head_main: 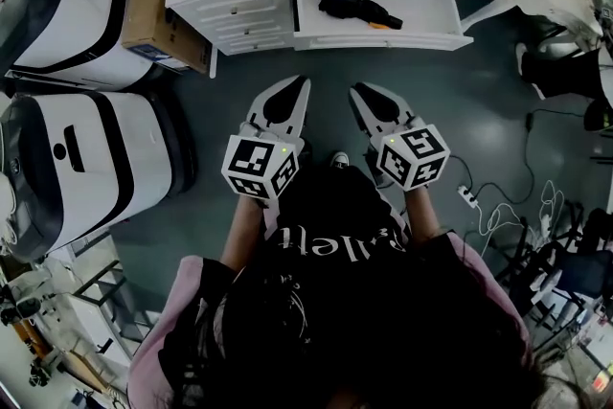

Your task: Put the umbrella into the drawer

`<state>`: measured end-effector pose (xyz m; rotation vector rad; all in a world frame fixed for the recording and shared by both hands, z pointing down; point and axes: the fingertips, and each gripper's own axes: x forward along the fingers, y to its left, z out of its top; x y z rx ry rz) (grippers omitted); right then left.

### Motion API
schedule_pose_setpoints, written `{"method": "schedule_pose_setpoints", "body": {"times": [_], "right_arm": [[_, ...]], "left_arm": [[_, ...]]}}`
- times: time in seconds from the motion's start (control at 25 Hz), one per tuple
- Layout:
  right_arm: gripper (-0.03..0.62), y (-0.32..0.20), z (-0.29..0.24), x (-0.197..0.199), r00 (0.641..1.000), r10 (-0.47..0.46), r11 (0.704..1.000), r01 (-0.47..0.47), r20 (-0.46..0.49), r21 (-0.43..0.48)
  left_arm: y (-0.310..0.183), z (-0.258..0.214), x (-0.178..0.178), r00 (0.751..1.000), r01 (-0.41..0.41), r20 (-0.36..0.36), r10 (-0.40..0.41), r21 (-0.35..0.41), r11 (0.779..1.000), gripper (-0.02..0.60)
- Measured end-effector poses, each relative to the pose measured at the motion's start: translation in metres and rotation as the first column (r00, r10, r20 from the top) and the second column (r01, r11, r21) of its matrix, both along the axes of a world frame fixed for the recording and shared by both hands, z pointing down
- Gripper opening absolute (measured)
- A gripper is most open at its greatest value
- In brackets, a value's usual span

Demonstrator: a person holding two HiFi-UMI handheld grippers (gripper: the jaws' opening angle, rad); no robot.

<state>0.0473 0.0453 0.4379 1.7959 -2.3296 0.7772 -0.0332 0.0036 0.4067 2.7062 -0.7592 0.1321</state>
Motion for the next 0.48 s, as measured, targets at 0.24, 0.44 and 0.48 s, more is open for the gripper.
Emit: {"method": "schedule_pose_setpoints", "body": {"times": [0.24,0.44,0.48], "right_arm": [[0.064,0.037,0.004,0.014,0.999,-0.045,0.999,0.045,-0.003,-0.006],[0.060,0.060,0.004,0.013,0.996,-0.089,0.996,0.089,-0.018,0.000],[0.060,0.064,0.005,0.013,0.995,-0.099,0.995,0.099,-0.023,0.000]], "left_arm": [[0.047,-0.005,0.018,1.000,0.021,0.014,-0.022,0.020,1.000,0.017],[0.073,-0.006,0.020,0.998,0.057,0.013,-0.058,0.033,0.998,0.017],[0.077,-0.005,0.020,0.998,0.065,0.012,-0.065,0.033,0.997,0.017]]}}
